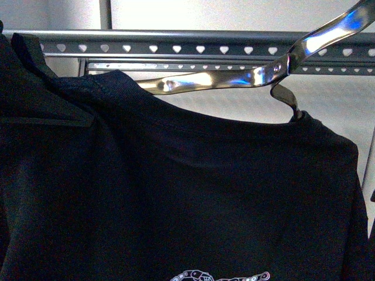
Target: Hang clothes on hanger
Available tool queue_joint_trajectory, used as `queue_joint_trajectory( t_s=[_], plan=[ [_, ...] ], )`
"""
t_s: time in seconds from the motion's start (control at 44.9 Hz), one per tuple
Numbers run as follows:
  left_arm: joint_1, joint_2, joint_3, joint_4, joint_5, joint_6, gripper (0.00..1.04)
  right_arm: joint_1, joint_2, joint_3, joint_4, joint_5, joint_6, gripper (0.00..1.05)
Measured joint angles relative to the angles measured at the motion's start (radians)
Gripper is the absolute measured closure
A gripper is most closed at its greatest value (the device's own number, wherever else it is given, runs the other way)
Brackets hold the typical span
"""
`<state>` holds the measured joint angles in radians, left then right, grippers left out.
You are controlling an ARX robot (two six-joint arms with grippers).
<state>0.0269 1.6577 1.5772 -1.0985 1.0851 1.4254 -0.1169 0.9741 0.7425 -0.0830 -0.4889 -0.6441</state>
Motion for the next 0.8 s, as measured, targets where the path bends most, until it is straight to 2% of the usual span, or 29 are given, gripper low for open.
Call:
queue_joint_trajectory(
  t_s=[0.045,0.111,0.245,0.512,0.735,0.802],
  plan=[
    [0.0,0.0,0.0,0.0,0.0,0.0,1.01,0.021,0.046,0.058,-0.082,-0.04,-0.15,0.07],
    [-0.001,0.001,0.0,0.0,0.0,0.0,1.01,0.053,0.13,0.145,-0.15,-0.004,-0.367,0.07],
    [0.0,0.001,0.0,0.0,0.0,0.0,1.01,0.088,0.265,0.28,-0.171,0.055,-0.553,0.07],
    [0.0,0.001,0.0,0.0,0.0,0.0,1.01,0.164,0.449,0.42,-0.18,0.085,-0.578,0.07],
    [0.0,0.001,0.0,0.0,0.0,0.0,1.01,0.212,0.572,0.477,-0.111,0.122,-0.541,0.08],
    [0.0,0.001,0.0,0.0,-0.001,0.0,1.01,0.218,0.601,0.49,-0.081,0.13,-0.526,0.15]
  ],
)
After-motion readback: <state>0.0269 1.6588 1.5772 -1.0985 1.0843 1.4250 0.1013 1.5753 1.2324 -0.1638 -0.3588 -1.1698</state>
